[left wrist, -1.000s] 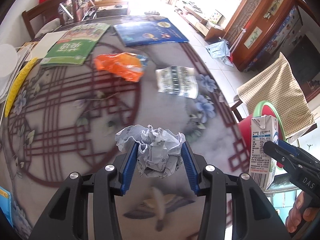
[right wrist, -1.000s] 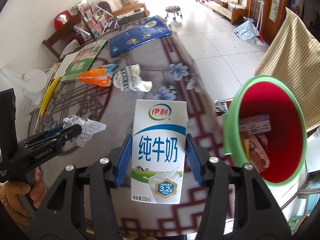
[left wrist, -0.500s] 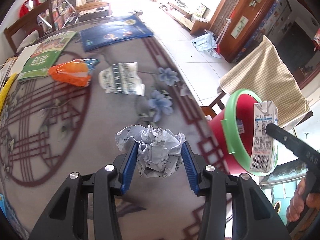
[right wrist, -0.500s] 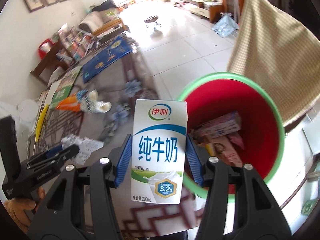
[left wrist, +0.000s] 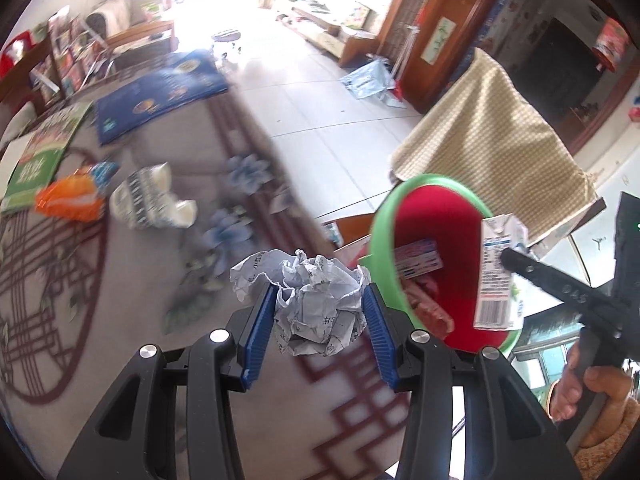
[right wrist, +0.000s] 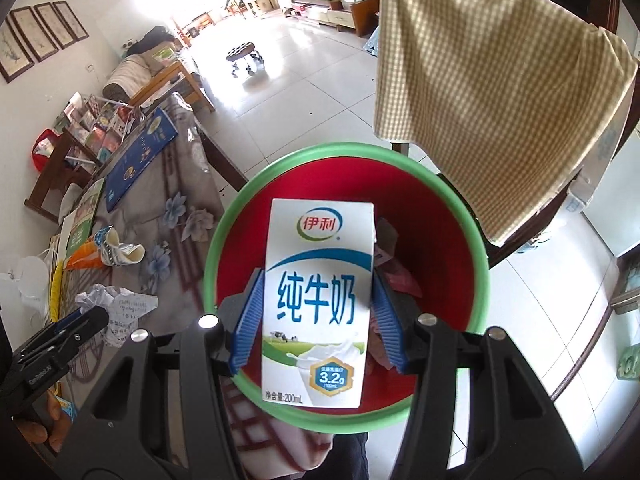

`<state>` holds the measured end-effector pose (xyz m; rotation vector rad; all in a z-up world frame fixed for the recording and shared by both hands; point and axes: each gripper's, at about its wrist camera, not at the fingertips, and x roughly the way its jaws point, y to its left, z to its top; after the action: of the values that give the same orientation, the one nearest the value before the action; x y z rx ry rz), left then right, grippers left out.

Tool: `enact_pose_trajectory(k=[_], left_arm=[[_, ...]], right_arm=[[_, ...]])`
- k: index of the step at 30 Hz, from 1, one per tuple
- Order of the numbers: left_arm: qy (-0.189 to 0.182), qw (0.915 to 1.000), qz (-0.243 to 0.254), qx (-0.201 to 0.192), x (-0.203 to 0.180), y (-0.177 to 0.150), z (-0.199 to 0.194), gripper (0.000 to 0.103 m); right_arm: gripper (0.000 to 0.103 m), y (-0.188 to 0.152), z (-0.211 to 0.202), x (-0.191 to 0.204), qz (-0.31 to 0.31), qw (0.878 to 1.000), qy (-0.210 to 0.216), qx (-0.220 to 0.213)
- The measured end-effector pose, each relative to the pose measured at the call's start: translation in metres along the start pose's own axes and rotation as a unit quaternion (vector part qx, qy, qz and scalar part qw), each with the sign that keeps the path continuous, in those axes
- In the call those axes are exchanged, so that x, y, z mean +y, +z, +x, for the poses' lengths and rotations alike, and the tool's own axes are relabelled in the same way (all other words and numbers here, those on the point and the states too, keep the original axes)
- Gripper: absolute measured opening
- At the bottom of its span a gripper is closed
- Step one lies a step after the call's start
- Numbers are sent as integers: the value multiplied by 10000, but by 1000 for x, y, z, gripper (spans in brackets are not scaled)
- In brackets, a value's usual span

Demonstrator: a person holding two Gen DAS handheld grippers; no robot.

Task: Collect trash
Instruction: 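Carry the paper and milk carton over the red bucket with both tools, then open both tools to drop the paper and milk carton into the bucket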

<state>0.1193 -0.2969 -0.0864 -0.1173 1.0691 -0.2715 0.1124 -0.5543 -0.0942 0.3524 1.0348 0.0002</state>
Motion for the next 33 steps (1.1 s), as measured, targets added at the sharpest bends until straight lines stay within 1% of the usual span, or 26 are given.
enact_pose_trajectory(k=[4, 10, 17, 20, 21, 23, 24, 25, 27, 29, 30, 33], left_arm=[[-187, 9995, 252, -36, -27, 12, 1, 43], [-489, 9976, 488, 68, -63, 26, 16, 43], [-628, 9936, 928, 165, -107, 33, 40, 43], [-665, 9924, 997, 285, -118, 34, 52, 46], [-685, 9923, 987, 303, -119, 34, 54, 48], [-726, 9919, 992, 313, -120, 34, 55, 54], [-738, 9918, 1001, 293, -121, 34, 54, 65], [-734, 9918, 1014, 240, -120, 34, 52, 72], [-700, 9921, 1030, 154, -117, 34, 48, 72], [-634, 9930, 995, 114, -111, 35, 45, 72], [-603, 9938, 934, 99, -106, 36, 43, 72], [-508, 9959, 742, 64, -89, 38, 40, 73]], right_arm=[[51, 3, -1, -11, 82, 10000, -1, -14], [51, 5, -5, -31, 240, 9997, -68, -57], [51, 4, -13, -52, 432, 9989, -167, -95], [51, 3, -14, -57, 485, 9986, -170, -104], [51, 3, -15, -57, 488, 9986, -166, -117], [51, 3, -16, -57, 489, 9986, -144, -132], [51, 3, -16, -57, 490, 9986, -125, -139], [51, 4, -15, -57, 493, 9986, -112, -142], [52, 4, -14, -57, 512, 9986, -80, -132], [62, 5, -13, -55, 526, 9985, -40, -121], [72, 5, -13, -54, 533, 9985, -42, -131], [73, 6, -13, -48, 508, 9986, 6, -154]])
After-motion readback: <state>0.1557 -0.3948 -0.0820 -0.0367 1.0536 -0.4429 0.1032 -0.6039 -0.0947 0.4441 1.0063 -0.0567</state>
